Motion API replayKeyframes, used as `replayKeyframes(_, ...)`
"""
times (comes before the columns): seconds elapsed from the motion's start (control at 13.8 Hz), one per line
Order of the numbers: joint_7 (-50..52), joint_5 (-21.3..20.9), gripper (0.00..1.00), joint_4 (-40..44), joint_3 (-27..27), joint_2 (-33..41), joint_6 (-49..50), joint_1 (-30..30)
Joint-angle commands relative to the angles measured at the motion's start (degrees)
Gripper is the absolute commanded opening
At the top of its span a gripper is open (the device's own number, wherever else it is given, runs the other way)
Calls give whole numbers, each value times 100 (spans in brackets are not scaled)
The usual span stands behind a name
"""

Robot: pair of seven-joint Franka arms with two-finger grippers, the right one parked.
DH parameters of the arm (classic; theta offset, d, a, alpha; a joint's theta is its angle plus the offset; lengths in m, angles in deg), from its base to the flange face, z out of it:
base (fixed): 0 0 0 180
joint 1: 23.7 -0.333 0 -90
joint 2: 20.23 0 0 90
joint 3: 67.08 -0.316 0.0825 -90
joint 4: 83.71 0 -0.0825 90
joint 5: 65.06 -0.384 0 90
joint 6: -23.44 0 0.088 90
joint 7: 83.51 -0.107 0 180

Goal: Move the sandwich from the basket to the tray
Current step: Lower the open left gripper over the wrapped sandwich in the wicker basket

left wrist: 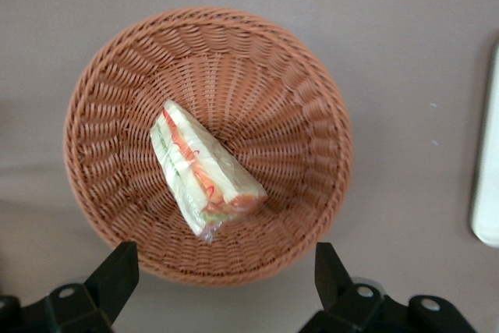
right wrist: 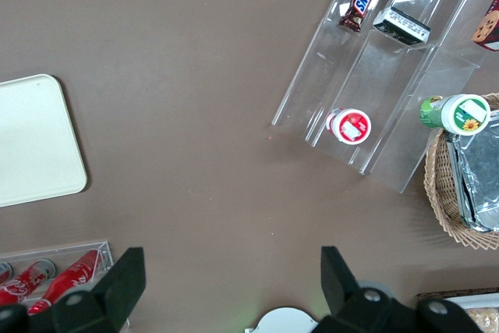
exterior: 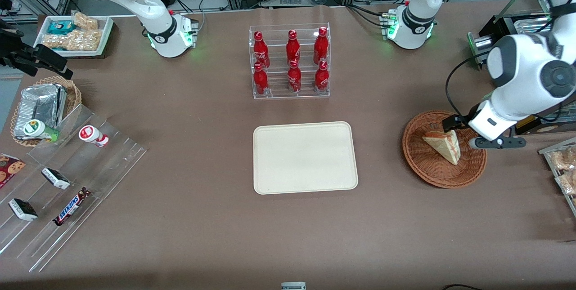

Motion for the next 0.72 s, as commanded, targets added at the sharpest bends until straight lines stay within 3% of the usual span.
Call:
replayKeyframes(0.0, 726, -53, 100, -569, -4, 175, -578, -127)
replayKeyframes(0.51, 4468, 43, 100, -693, 5, -316, -1282, -276)
replayKeyframes(0.65, 4929, 139, 100, -693, 5, -553, -1388, -355)
